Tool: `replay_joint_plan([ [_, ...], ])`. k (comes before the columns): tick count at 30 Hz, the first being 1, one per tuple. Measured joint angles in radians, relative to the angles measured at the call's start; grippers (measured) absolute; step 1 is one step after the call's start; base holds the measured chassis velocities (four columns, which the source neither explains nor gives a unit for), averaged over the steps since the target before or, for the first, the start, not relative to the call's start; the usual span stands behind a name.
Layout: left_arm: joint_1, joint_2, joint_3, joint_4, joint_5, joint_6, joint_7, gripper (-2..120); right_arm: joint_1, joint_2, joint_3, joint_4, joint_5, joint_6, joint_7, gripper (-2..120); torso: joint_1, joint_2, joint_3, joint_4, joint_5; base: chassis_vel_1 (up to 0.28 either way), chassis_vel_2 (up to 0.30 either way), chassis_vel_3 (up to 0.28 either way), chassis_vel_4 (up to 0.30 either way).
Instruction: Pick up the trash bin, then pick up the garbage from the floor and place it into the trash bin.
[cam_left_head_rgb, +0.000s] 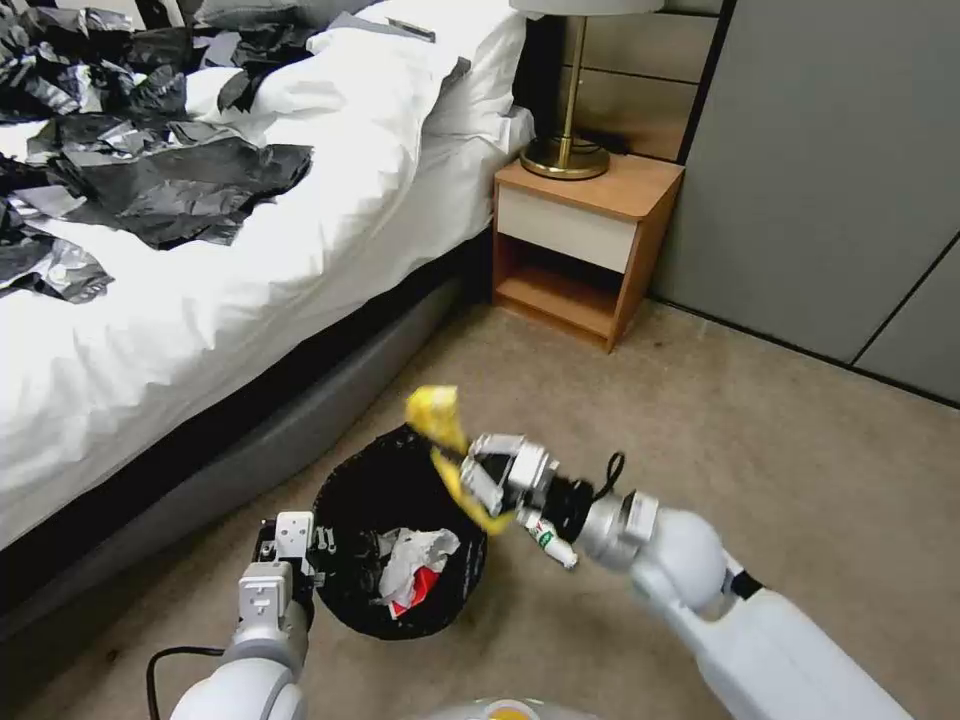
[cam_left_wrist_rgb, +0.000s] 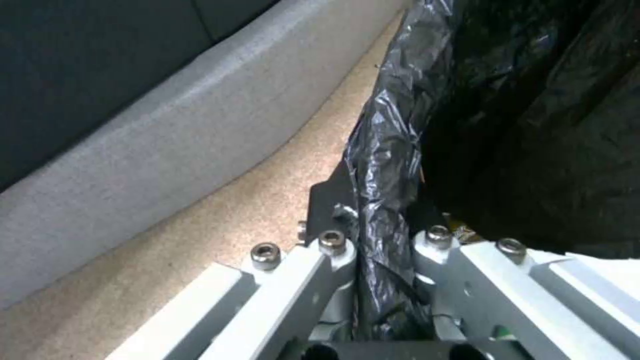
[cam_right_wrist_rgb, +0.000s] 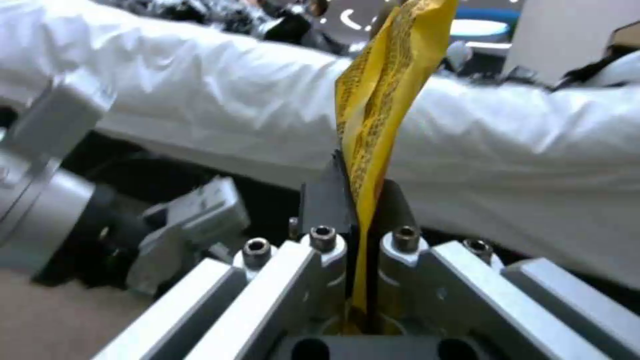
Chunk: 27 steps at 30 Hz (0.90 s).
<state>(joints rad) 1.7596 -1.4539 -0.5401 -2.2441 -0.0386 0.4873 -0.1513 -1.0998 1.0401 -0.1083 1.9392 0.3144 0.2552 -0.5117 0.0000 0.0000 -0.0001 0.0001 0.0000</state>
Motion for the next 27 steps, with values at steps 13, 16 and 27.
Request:
replay_joint_plan([
  [13, 0.017, -0.009, 0.009, -0.007, 0.017, -0.008, 0.000, 3, 0.074, 0.100, -0.121, -0.164, -0.066, -0.017, 0.051, 0, 0.000, 0.000, 0.000, 0.0001, -0.0002, 0.000, 0.000, 0.000, 0.000],
  [16, 0.017, -0.011, 0.012, -0.007, 0.021, -0.009, 0.001, 3, 0.095, 0.133, -0.132, -0.226, -0.096, -0.026, 0.069, 0, 0.000, 0.000, 0.000, 0.0000, -0.0001, 0.000, 0.000, 0.000, 0.000],
  [27, 0.009, -0.013, 0.015, -0.005, 0.022, -0.009, 0.002, 3, 0.096, 0.141, -0.133, -0.249, -0.123, -0.039, 0.077, 32, 0.000, 0.000, 0.000, -0.0001, -0.0001, 0.000, 0.000, 0.000, 0.000],
])
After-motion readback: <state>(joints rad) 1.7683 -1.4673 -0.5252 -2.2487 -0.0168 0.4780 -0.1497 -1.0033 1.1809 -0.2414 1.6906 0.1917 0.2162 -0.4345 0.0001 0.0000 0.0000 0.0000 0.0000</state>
